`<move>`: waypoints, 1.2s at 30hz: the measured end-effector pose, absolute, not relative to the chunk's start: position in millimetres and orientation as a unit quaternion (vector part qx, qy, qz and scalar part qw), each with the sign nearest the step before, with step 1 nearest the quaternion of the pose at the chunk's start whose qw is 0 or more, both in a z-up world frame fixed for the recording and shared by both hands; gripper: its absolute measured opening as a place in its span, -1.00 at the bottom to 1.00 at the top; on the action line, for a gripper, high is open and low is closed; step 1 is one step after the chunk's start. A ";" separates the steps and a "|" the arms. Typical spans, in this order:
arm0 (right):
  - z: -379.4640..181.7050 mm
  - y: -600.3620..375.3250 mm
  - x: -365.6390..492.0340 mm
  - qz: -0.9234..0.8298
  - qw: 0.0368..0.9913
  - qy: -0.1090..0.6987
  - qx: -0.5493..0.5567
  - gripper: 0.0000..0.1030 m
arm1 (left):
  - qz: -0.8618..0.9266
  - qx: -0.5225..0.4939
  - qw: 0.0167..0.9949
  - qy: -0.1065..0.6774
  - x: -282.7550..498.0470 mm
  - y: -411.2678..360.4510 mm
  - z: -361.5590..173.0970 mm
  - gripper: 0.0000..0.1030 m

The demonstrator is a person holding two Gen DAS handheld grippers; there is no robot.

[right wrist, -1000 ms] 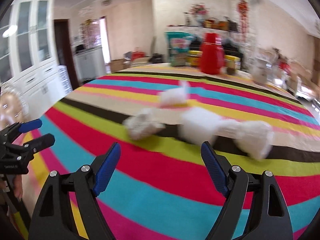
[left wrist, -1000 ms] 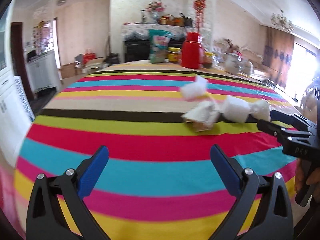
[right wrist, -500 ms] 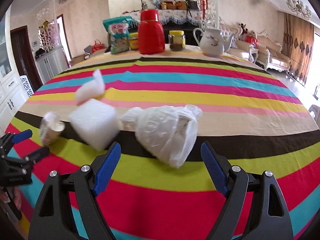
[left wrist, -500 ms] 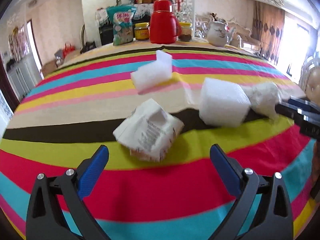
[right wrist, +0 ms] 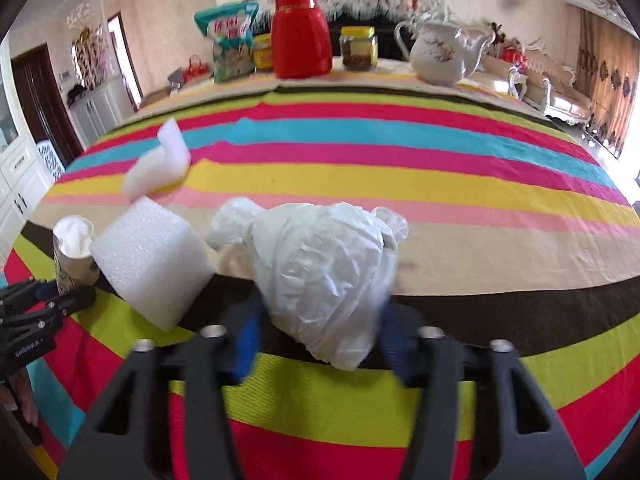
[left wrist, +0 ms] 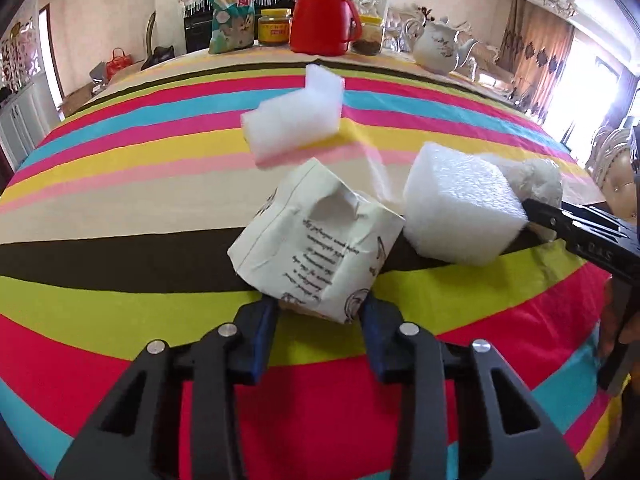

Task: Collect trash
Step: 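Grasp a white paper cup with the left tool while the right tool grasps the plastic bag, then carry the paper cup and plastic bag over the pink wastebasket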

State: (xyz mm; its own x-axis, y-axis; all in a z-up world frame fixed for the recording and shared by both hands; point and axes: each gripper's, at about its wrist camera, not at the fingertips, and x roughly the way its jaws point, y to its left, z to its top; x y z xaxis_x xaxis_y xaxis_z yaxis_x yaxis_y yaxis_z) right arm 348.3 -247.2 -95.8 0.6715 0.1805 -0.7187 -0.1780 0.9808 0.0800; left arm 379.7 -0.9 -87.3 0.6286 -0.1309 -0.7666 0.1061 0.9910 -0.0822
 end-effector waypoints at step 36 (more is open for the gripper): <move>-38.1 -166.5 189.9 0.175 0.934 0.312 -0.010 -0.28 | -0.069 -0.044 0.942 0.327 221.3 55.3 -30.4 -0.41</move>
State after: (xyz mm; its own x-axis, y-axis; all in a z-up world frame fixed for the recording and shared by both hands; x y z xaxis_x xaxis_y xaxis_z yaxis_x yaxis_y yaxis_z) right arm 189.9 -166.5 -38.1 0.7439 0.3218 -0.5857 -0.3337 0.9382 0.0916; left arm 221.3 55.3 -30.4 0.7771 -0.1587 -0.6090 0.1017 0.9866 -0.1273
